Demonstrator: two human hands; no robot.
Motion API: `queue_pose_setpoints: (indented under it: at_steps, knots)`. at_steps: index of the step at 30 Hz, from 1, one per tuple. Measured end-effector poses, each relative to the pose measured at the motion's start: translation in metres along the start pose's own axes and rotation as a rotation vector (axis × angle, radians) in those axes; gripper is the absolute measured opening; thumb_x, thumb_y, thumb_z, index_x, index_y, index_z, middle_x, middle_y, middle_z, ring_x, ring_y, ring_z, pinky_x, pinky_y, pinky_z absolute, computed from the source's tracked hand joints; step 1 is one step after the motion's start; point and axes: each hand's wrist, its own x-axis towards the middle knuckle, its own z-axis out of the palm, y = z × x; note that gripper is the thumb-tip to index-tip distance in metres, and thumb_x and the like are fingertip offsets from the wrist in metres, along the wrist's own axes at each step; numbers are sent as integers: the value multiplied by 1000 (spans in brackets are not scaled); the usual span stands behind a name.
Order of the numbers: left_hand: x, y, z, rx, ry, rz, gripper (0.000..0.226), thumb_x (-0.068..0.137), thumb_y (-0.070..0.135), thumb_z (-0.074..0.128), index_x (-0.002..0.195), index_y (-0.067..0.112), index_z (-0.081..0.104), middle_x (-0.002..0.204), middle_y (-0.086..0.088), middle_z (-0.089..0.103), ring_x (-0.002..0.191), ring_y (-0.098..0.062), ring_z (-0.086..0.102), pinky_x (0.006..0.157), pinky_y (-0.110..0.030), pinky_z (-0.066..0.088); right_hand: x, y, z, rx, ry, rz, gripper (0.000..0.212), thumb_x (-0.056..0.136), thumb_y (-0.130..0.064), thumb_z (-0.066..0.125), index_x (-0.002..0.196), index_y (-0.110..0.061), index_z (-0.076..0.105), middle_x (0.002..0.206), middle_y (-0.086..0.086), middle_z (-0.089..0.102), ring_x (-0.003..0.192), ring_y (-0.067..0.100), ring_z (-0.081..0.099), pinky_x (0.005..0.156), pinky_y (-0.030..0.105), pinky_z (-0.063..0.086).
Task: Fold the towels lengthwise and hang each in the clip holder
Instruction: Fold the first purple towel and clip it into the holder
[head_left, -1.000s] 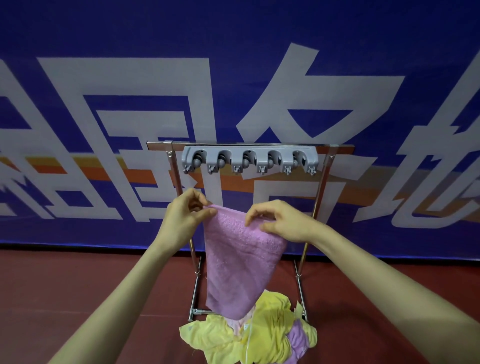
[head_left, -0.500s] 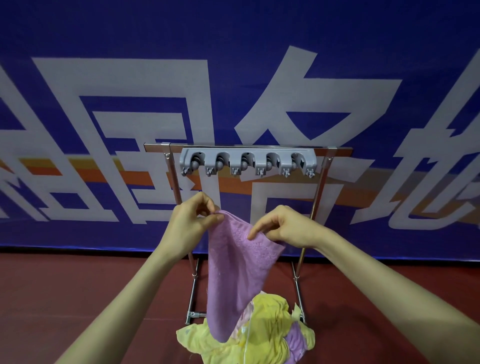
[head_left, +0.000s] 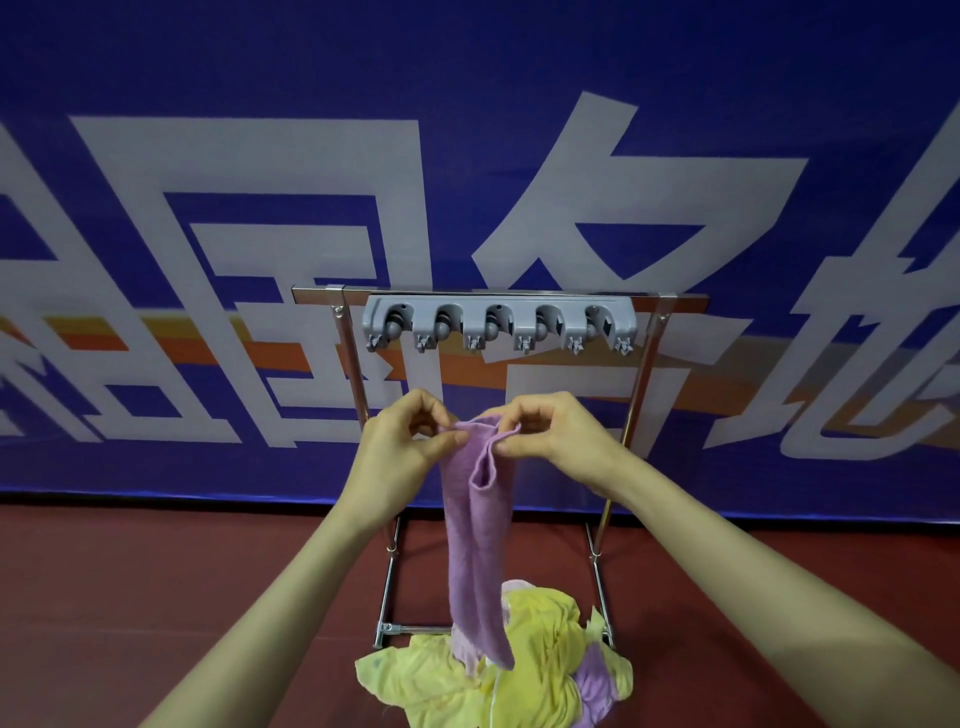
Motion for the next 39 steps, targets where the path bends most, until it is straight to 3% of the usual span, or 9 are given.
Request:
queue_pose_setpoints:
  at_steps: [2, 6, 11, 16, 20, 26, 32, 35, 39]
  knots:
    - [-1, 1, 2, -25, 11, 4, 21, 79, 6, 74, 73, 15, 56, 69, 7, 62, 62, -2, 55, 60, -14, 46, 4, 0, 5, 11, 94, -4, 18, 75, 4, 73, 68, -10, 63, 80, 12, 66, 69, 13, 58, 68, 25, 48]
    - [0, 3, 5, -42, 36, 22, 19, 79, 5, 73, 78, 14, 57, 76, 7, 63, 64, -4, 56, 62, -16, 47, 8, 2, 11, 1, 225, -20, 19, 71, -7, 72, 63, -17, 58, 77, 30, 61, 69, 20, 51, 66, 37, 42]
    - [1, 9, 8, -123, 19, 23, 12, 83, 7, 69, 85, 12, 58, 84, 2, 65, 74, -11, 61, 71, -25, 51, 11, -2, 15, -26, 307, -45, 22, 61, -30, 67, 63, -17, 49, 71, 16, 58, 67, 17, 47, 61, 35, 38]
    - [-5, 5, 12, -351, -35, -66, 33, 83, 26, 65, 111, 13, 53, 96, 6, 64, 91, -4, 63, 84, -21, 51, 8, -6, 9, -60, 295, -135, 20, 69, -9, 60, 71, -20, 43, 74, 21, 51, 68, 20, 43, 62, 37, 37]
    - [-6, -11, 18, -344, -192, -138, 36, 82, 8, 70, 115, 11, 57, 104, 1, 69, 96, -7, 65, 85, -19, 52, 10, -11, 2, -20, 304, -194, 33, 78, 9, 58, 72, -19, 42, 71, -1, 44, 70, 14, 41, 63, 29, 36]
    - [-1, -30, 27, -256, -315, -253, 18, 80, 6, 73, 97, 12, 71, 87, 5, 76, 84, -7, 71, 69, -15, 53, 19, -42, -7, 3, 287, -269, 27, 80, 10, 57, 71, -14, 54, 74, -3, 54, 77, 9, 51, 79, 31, 46]
    - [8, -52, 35, -161, -389, -347, 30, 76, 18, 79, 104, 13, 68, 100, -1, 75, 91, -11, 71, 81, -24, 57, 31, -74, -20, 33, 281, -306, 44, 82, 15, 46, 59, -17, 67, 81, 6, 67, 83, 12, 61, 71, 25, 51]
    - [9, -63, 42, -147, -426, -363, 25, 78, 15, 76, 101, 17, 67, 103, -1, 73, 91, -8, 70, 78, -20, 57, 36, -87, -25, 39, 299, -326, 40, 83, 16, 46, 66, -12, 70, 82, 2, 68, 85, 10, 61, 77, 24, 53]
    - [8, -79, 50, -133, -389, -358, 38, 74, 15, 76, 110, 6, 64, 107, -9, 72, 100, -20, 69, 89, -34, 56, 39, -97, -30, 145, 385, -303, 34, 86, 12, 48, 77, -10, 73, 83, -1, 69, 80, 4, 64, 72, 19, 51]
